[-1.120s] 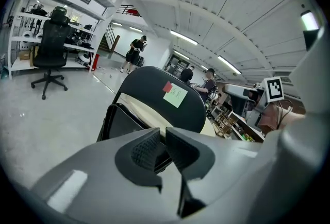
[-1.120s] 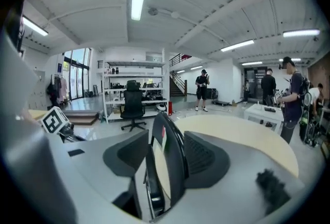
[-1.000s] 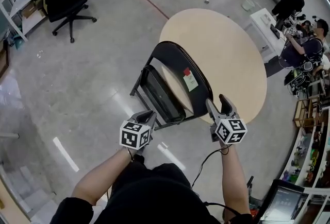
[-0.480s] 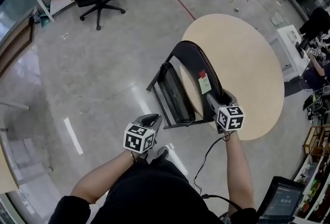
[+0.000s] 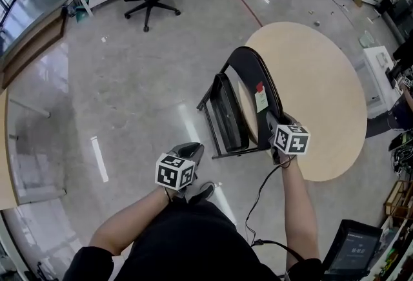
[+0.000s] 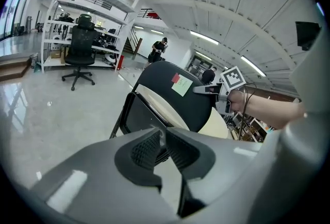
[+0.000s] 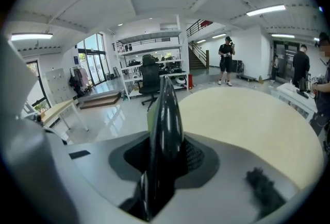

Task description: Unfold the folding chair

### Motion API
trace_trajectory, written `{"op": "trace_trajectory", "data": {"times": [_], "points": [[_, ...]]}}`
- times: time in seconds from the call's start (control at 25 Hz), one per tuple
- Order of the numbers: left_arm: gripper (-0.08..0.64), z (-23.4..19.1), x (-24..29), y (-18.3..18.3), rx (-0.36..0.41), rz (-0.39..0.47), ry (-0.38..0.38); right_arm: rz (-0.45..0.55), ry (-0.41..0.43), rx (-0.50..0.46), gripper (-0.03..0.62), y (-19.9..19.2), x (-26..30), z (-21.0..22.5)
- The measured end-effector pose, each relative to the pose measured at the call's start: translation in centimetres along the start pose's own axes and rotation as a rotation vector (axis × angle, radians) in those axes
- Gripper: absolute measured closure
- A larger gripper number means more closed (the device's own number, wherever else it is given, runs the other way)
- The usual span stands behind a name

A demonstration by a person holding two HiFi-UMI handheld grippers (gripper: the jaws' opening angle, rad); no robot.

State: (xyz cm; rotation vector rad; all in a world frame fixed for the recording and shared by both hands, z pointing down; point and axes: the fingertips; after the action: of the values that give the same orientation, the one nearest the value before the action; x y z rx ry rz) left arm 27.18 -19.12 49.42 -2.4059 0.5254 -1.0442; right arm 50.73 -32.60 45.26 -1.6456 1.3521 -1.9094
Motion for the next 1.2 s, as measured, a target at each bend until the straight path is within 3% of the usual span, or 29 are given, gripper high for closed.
{"op": "trace_trajectory", "data": {"times": [0.28,0.4,0.52,0.64,0.76,0.92,1.08,1.16,1.2], "points": [[0.500,-0.6,3.7,-1.5,-0.051,-0.012,0.005,0.069,0.068,0.057,0.502,1.1,-0.5,-4.1],[0.432,-1.9,7.1,-2.1,-0.130,-0.052,-0.027,0.068,0.099,0.053,0.509,1.7,-0.3,-6.8],[0.418,-4.0,10.3,-1.9,-0.222,-0.080,-0.045,0.051,0.119,0.026,0.512,2.4,-0.2,-10.2],[0.415,-6.9,12.8,-1.5,-0.312,-0.075,-0.055,0.036,0.104,0.016,0.513,2.3,-0.3,-12.5],[0.355,-9.1,14.4,-1.4,-0.396,-0.115,-0.077,0.024,0.085,0.008,0.513,2.6,-0.1,-14.5],[0.337,-9.8,15.8,-2.5,-0.377,-0.213,-0.146,0.017,0.076,-0.014,0.514,3.0,0.0,-17.7],[0.358,-10.1,15.8,-2.7,-0.481,-0.239,-0.273,0.013,0.054,-0.022,0.514,3.2,0.4,-19.0],[0.428,-10.0,15.3,-2.7,-0.511,-0.235,-0.318,0.009,0.044,-0.020,0.514,3.2,0.5,-19.7],[0.428,-10.1,15.0,-2.6,-0.529,-0.231,-0.331,0.007,0.041,-0.019,0.515,3.3,0.5,-20.1]]}}
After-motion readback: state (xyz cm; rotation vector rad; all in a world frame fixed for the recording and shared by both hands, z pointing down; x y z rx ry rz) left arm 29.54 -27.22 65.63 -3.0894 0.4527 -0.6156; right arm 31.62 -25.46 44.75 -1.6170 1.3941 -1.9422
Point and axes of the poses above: the fingertips, and each gripper's own axes: x forward along the fingers, z to its right, y out of its top, and after that the axes turned 13 degrees about -x, right-handed
